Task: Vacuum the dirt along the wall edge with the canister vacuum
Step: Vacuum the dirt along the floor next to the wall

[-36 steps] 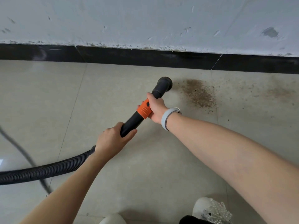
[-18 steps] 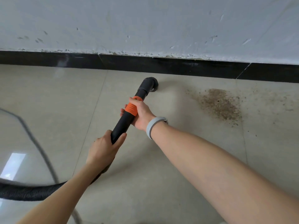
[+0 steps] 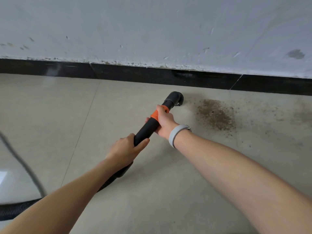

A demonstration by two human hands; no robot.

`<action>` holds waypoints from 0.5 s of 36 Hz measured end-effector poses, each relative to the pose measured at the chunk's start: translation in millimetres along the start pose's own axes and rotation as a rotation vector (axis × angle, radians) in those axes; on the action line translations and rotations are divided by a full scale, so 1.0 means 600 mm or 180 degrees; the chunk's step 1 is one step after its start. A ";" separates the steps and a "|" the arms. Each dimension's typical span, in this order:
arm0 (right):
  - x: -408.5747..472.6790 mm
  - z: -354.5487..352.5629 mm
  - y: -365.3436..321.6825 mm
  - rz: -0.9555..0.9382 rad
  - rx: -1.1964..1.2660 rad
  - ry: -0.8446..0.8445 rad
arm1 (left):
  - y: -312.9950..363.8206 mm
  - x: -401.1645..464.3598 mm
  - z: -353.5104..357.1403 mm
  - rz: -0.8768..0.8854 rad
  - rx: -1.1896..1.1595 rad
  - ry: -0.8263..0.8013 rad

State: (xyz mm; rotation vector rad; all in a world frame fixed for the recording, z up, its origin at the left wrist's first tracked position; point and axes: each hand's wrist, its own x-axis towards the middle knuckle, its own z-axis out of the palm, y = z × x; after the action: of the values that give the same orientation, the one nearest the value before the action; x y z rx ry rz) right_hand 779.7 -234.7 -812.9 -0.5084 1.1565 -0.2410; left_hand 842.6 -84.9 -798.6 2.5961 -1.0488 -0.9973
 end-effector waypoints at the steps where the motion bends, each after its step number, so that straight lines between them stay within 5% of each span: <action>1: 0.001 -0.008 -0.006 -0.0020 -0.0057 0.0050 | 0.009 0.001 0.006 0.0024 -0.0092 -0.0036; 7: -0.014 -0.026 -0.003 0.0014 0.0055 0.0118 | 0.032 -0.015 0.041 0.0036 -0.0997 -0.0113; 12: -0.031 -0.021 0.014 0.0127 0.0292 -0.0365 | 0.036 -0.027 0.031 0.0044 -0.1389 -0.0063; 18: -0.041 -0.021 0.022 0.0065 -0.0023 -0.0291 | 0.039 -0.026 0.031 0.0106 -0.1361 -0.0033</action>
State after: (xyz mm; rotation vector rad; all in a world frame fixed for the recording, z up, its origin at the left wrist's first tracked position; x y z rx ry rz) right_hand 757.2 -215.7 -803.6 -0.5087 1.0733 -0.1941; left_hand 809.3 -90.0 -795.8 2.2218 -0.7744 -1.0892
